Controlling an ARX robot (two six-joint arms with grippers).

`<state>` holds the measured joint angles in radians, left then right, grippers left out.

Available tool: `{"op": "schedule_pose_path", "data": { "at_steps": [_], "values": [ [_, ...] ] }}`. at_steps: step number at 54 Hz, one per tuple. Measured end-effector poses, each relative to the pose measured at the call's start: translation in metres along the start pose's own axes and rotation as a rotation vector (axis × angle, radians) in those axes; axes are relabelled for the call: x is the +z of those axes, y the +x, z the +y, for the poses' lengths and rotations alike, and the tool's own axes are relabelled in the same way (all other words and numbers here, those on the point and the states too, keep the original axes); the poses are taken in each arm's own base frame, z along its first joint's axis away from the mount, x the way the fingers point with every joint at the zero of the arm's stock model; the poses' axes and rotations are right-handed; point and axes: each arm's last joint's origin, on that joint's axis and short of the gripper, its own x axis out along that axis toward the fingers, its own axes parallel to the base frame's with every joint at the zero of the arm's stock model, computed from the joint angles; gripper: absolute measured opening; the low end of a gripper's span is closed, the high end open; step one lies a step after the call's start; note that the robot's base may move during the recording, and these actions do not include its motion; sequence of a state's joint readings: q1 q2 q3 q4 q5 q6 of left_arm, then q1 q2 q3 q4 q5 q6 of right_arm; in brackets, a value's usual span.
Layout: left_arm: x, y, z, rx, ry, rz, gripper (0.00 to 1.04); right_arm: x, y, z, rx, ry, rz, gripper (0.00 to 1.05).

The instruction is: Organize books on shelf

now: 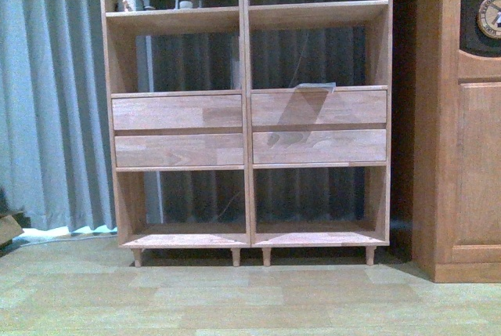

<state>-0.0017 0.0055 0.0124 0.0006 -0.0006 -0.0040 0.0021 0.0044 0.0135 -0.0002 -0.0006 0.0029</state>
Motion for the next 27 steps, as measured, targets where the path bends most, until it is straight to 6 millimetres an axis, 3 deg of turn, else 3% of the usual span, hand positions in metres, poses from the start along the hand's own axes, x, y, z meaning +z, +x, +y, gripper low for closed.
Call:
{"op": "schedule_pose_path", "data": {
  "at_steps": [27],
  "values": [
    [0.0000,0.0000,0.0000,0.000,0.000,0.000,0.97,0.0000,0.0000,0.0000,0.000,0.000,0.000,0.98]
  ]
}}
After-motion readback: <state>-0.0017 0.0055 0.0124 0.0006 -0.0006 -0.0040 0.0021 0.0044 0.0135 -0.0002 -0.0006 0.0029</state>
